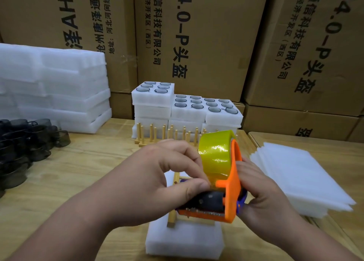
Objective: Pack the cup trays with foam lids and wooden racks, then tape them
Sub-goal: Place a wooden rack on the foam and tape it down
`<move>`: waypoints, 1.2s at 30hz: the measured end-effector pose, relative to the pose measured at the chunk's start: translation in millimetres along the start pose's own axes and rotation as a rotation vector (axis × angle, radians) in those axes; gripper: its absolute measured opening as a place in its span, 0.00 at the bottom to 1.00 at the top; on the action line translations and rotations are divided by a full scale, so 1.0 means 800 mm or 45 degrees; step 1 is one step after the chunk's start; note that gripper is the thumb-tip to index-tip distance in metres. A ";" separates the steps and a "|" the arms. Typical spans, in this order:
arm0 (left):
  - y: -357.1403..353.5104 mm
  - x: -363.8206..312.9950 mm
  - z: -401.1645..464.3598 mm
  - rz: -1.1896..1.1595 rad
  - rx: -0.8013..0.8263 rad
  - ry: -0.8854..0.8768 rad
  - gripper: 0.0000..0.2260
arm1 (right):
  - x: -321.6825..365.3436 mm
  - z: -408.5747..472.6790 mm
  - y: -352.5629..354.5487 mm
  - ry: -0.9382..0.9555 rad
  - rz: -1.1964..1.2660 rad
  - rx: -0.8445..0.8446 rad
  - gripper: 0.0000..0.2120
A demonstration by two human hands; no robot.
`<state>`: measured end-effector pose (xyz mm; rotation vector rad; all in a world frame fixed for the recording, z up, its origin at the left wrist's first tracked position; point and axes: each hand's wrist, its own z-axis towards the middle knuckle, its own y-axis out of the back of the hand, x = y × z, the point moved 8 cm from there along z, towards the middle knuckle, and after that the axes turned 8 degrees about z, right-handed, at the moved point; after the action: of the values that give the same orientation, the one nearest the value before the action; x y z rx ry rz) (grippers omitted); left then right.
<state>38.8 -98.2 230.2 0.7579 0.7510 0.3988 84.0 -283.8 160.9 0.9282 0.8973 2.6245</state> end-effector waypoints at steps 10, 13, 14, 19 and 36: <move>0.006 -0.015 0.004 0.555 -0.347 -0.135 0.11 | -0.029 0.007 -0.003 -0.134 -0.053 0.027 0.17; 0.004 -0.019 0.002 0.644 -0.443 -0.205 0.11 | -0.032 0.016 -0.001 -0.110 -0.020 0.029 0.15; 0.003 -0.021 0.002 0.669 -0.469 -0.224 0.11 | -0.033 0.019 -0.001 -0.104 -0.009 0.030 0.13; 0.003 -0.025 0.001 0.768 -0.532 -0.276 0.10 | -0.045 0.031 -0.003 -0.117 0.043 0.062 0.13; 0.060 0.074 -0.032 0.043 -0.807 0.398 0.05 | -0.058 0.048 0.027 -0.249 -0.194 0.422 0.11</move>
<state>57.0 -20.5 225.7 0.1101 0.8404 0.7519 143.7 -300.3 174.3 1.1201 1.3167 2.2514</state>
